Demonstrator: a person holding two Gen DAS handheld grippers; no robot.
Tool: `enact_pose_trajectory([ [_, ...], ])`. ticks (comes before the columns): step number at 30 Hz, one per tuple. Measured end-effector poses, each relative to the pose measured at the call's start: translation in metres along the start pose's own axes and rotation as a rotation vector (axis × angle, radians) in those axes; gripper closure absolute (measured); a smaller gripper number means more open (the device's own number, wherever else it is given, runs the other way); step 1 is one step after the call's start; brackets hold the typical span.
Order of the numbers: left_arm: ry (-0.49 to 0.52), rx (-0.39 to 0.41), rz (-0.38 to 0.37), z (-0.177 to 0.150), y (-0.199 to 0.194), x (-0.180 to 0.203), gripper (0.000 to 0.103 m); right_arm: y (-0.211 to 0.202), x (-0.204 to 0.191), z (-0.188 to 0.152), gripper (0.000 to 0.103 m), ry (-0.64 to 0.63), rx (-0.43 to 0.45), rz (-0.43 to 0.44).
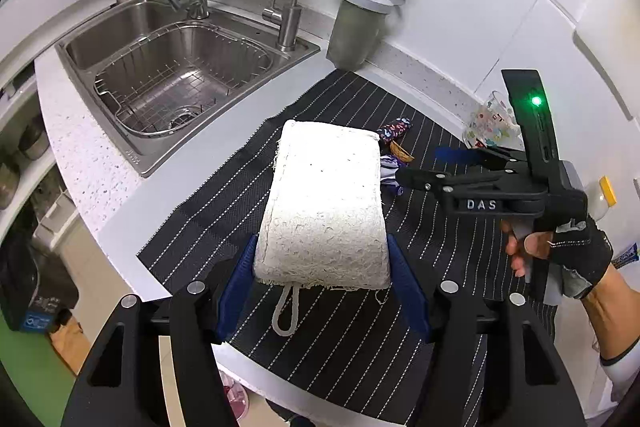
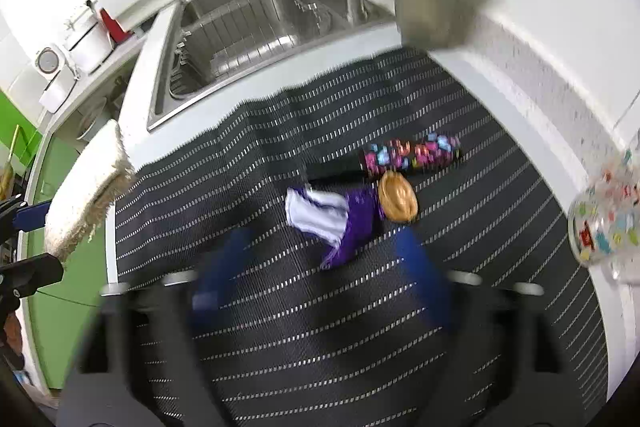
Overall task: Collect trash
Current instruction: 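Grasp the purple wrapper with the right gripper while the left gripper holds the sponge, then carry both items over the pink bin and open both grippers to drop them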
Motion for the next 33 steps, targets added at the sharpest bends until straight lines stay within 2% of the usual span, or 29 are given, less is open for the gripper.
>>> enact_pose_trajectory([
  [2,-0.006,-0.002,-0.001,0.001,0.002,-0.002,0.04,0.003,0.0,0.002,0.008,-0.004,-0.004,0.002],
  [7,-0.013,-0.01,-0.002,0.003,0.008,-0.007,0.04,0.017,0.001,0.007,0.009,0.001,-0.026,0.029],
  [9,-0.019,-0.016,-0.003,0.004,0.011,-0.011,0.04,0.023,0.0,0.008,0.016,0.0,-0.035,0.04],
  [11,-0.027,-0.023,-0.005,0.004,0.014,-0.015,0.04,0.032,0.001,0.009,0.037,0.003,-0.051,0.043],
  [12,-0.029,-0.026,-0.004,0.004,0.016,-0.016,0.04,0.036,0.002,0.009,0.042,0.007,-0.06,0.041],
  [14,-0.033,-0.032,-0.005,0.004,0.019,-0.019,0.04,0.041,0.005,0.01,0.062,0.012,-0.067,0.026],
  [15,-0.034,-0.035,-0.007,0.004,0.019,-0.02,0.04,0.041,0.006,0.01,0.069,0.017,-0.065,0.02],
  [16,-0.036,-0.037,-0.007,0.004,0.021,-0.021,0.04,0.041,0.008,0.011,0.081,0.023,-0.062,0.013],
  [19,-0.043,-0.041,-0.013,0.004,0.023,-0.022,0.04,0.038,0.01,0.012,0.097,0.024,-0.054,0.016],
  [25,-0.039,-0.034,-0.019,0.007,0.021,-0.016,0.04,0.019,0.008,0.011,0.1,0.031,-0.037,0.029],
  [33,-0.042,-0.006,-0.021,-0.001,-0.004,0.002,0.04,-0.042,-0.003,-0.008,0.1,0.024,0.006,0.048],
])
Point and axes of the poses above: each gripper's, at about its wrist camera, not at the fingertips, and y roughly the way its jaws point, x to its right, z to its top, the point moved 2 cm from there along y, roughly the way its jaws point, and after that the axes turned 7 degrees about z, right-handed, at the moved point
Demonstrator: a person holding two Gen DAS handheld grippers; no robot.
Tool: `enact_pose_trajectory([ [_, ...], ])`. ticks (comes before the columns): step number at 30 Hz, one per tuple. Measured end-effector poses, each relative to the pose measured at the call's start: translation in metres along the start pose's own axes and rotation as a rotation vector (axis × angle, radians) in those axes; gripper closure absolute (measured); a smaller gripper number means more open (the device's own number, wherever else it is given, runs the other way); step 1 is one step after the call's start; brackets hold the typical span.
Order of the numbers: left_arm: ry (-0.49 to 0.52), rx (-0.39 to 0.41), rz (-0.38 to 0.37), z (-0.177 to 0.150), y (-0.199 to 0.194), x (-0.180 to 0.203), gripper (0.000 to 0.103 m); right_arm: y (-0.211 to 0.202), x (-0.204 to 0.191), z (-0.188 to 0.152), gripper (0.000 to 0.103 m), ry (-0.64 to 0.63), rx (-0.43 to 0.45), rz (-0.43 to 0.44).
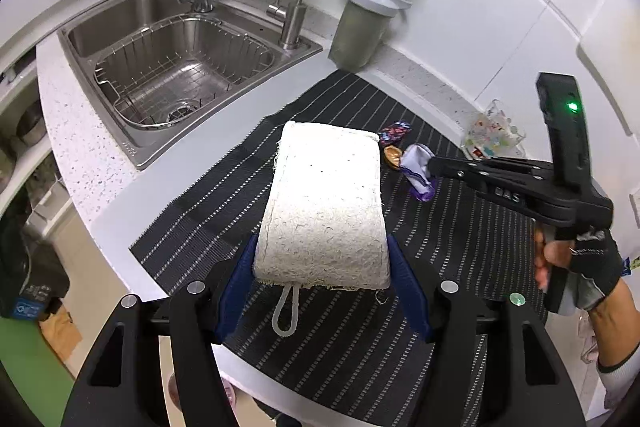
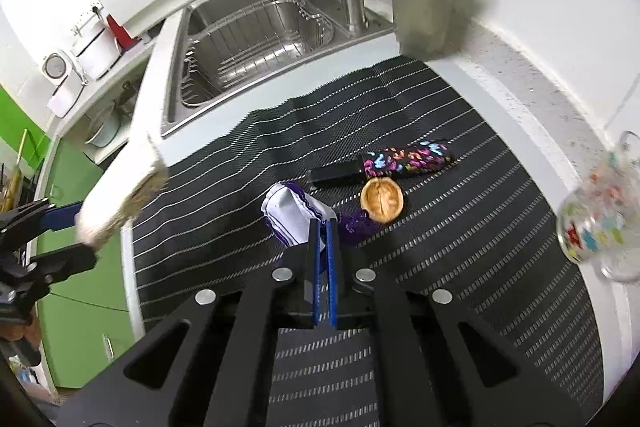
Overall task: Collect trash
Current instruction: 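Carry both items over the pink bin and open both grippers to drop them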
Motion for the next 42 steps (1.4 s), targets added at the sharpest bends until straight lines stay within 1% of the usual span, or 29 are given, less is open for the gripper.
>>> enact_pose_trajectory([
  [4,-0.018,0.02,0.01,-0.014,-0.019,0.009,0.04,-0.027,-0.011,-0.016,0.1,-0.028,0.014,0.01],
  [8,-0.059,0.045,0.046,-0.039,-0.044,0.011,0.04,-0.048,-0.032,-0.034,0.1,-0.092,0.016,0.042],
  [13,-0.128,0.069,0.11,-0.075,-0.08,-0.001,0.04,-0.064,-0.079,-0.056,0.1,-0.189,0.012,0.12],
  [18,-0.211,0.093,0.197,-0.116,-0.122,-0.029,0.04,-0.066,-0.14,-0.071,0.1,-0.279,-0.003,0.223],
  [20,-0.249,0.101,0.229,-0.134,-0.139,-0.045,0.04,-0.061,-0.172,-0.078,0.1,-0.322,-0.017,0.269],
  [23,-0.301,0.108,0.271,-0.164,-0.16,-0.07,0.04,-0.047,-0.217,-0.09,0.1,-0.371,-0.045,0.325],
  [28,-0.357,0.098,0.313,-0.208,-0.18,-0.11,0.04,-0.015,-0.277,-0.112,0.1,-0.401,-0.105,0.372],
  [29,-0.37,0.091,0.32,-0.22,-0.183,-0.121,0.04,-0.009,-0.287,-0.116,0.1,-0.406,-0.116,0.375],
  [33,-0.403,0.068,0.326,-0.246,-0.184,-0.147,0.04,0.024,-0.327,-0.133,0.1,-0.42,-0.162,0.378],
  [36,-0.424,0.044,0.321,-0.265,-0.172,-0.166,0.04,0.053,-0.345,-0.144,0.1,-0.431,-0.187,0.367],
  [38,-0.437,0.021,0.308,-0.282,-0.152,-0.179,0.04,0.073,-0.347,-0.154,0.1,-0.428,-0.201,0.363],
  [39,-0.44,0.012,0.303,-0.291,-0.141,-0.186,0.04,0.09,-0.348,-0.162,0.1,-0.43,-0.209,0.355],
  [42,-0.453,-0.017,0.29,-0.322,-0.096,-0.206,0.04,0.133,-0.346,-0.18,0.1,-0.429,-0.227,0.34],
])
Point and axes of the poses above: each gripper's, at about its wrist camera, not at the fingertips, and y roughly the way its jaws point, x to its right, z to its top, the point moved 2 cm from there along y, roughly the way its jaws point, and after that the axes turned 7 degrees about z, right-handed, at the moved point
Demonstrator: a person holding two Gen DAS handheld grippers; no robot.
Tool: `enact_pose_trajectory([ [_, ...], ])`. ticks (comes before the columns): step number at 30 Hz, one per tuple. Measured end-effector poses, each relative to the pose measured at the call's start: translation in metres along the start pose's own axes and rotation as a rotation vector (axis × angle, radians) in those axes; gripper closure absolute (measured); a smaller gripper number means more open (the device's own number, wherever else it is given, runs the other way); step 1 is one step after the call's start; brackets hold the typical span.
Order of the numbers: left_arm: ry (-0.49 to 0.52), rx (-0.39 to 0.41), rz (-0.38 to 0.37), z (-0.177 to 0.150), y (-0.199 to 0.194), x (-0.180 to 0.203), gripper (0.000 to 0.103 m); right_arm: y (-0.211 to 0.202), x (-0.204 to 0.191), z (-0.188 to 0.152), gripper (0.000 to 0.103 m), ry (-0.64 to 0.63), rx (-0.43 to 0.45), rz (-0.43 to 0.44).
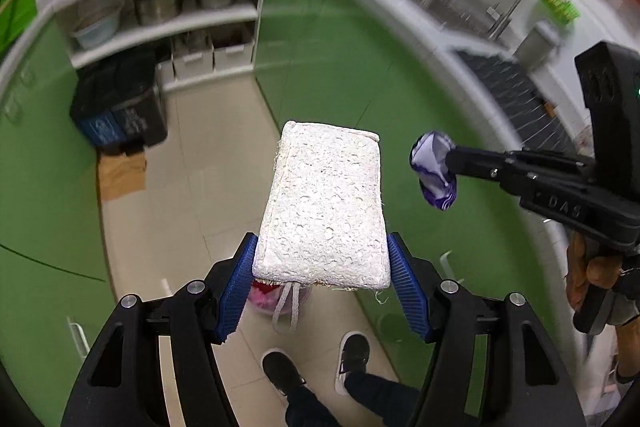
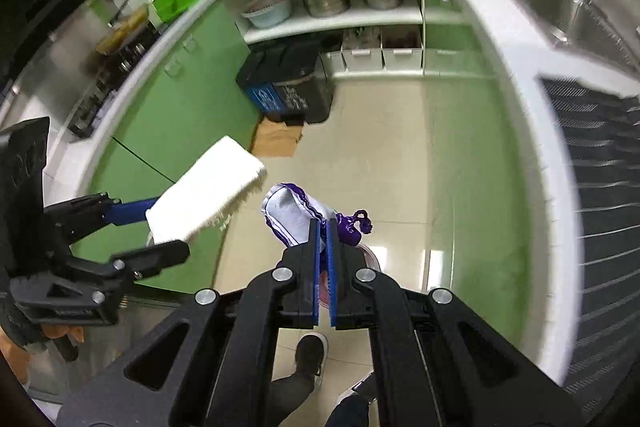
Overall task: Collect trash
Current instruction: 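Carry both items over the pink bin and open both grippers to drop them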
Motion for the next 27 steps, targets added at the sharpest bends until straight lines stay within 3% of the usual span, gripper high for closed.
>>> enact_pose_trajectory([
  [5,-0.022,-0.042,-0.008,-0.035,0.093,-0.028,0.04,0.078,0.033,-0.032,0.1,0.021,-0.027,-0.016],
  [10,-0.035,-0.048,-0.019,-0.06,0.15,-0.044,0.039,0.129,0.057,-0.059,0.1,0.039,-0.052,-0.025],
  [12,-0.052,-0.039,-0.01,-0.066,0.161,-0.048,0.005,0.139,0.061,-0.065,0.1,0.042,-0.057,-0.023],
  [17,-0.109,-0.035,0.001,-0.074,0.181,-0.065,0.006,0.167,0.063,-0.078,0.1,0.032,-0.08,-0.011],
  [27,-0.158,-0.004,0.03,-0.077,0.171,-0.09,0.006,0.209,0.051,-0.081,0.1,-0.003,-0.129,0.038],
])
Point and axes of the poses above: each gripper's, at about its wrist camera, not at the fingertips, and y roughly the way its jaws point, x to its right, z to its top, the point moved 2 cm from there along y, roughly the way its jaws point, and after that the axes turned 7 degrees about z, right-handed, at the moved point
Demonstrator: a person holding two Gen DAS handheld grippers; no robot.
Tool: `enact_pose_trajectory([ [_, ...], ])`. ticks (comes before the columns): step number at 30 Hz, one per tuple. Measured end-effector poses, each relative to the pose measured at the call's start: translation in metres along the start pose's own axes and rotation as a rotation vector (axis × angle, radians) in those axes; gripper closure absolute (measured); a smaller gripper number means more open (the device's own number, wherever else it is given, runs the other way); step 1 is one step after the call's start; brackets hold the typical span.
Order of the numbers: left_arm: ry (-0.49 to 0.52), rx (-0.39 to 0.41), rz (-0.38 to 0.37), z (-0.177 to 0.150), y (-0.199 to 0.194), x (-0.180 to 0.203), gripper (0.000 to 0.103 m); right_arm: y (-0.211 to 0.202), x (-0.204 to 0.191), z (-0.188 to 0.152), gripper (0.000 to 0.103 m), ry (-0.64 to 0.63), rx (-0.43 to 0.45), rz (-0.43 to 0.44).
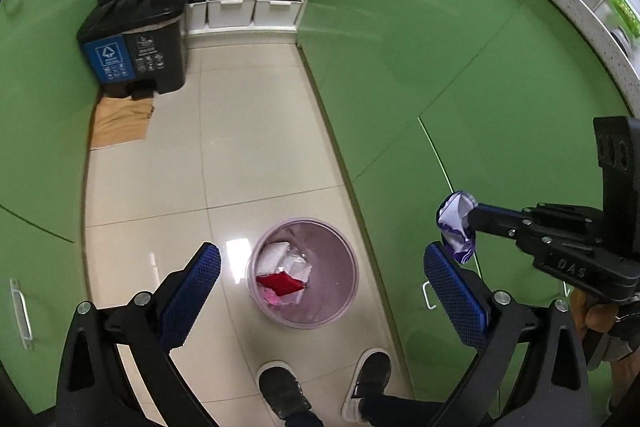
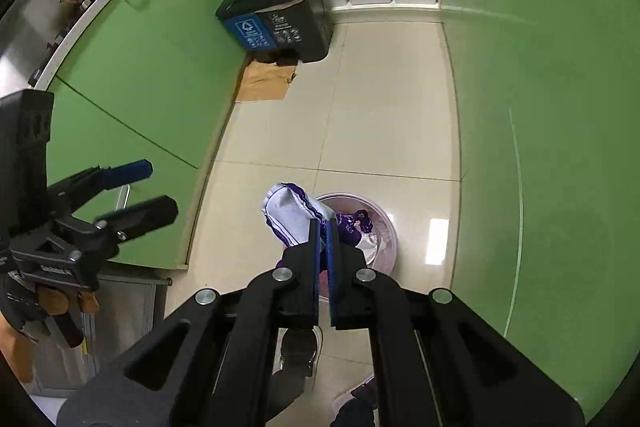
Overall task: Collect trash
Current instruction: 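Carry both items over the pink bin and open both grippers to drop them, then move both tools back up toward the mat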
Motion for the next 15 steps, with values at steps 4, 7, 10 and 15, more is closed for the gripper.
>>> enact_pose_trajectory([
  [4,-0.024,0.018,0.013,0.002,-0.004,-0.014,0.006,0.014,-0.006,0.004,0.085,-0.026,-0.025,0.009],
  [7,-0.032,0.031,0.022,0.006,-0.008,-0.02,0.006,0.02,-0.006,0.006,0.005,-0.033,-0.012,-0.003],
  [10,-0.035,0.036,0.032,0.008,-0.011,-0.024,0.006,0.021,-0.004,0.003,0.003,-0.02,-0.036,-0.024],
  [15,-0.031,0.028,0.022,0.01,-0.021,-0.017,0.006,0.002,-0.003,0.003,0.003,0.015,-0.034,-0.041],
])
Point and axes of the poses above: each gripper's, at about its wrist camera, not at the fingertips, and y roughly the way its jaws point, x to its right, z to its top, the point moved 2 cm from there along y, roughly the way its jaws point, and after that the axes turned 7 degrees about z, right-handed, at the moved point
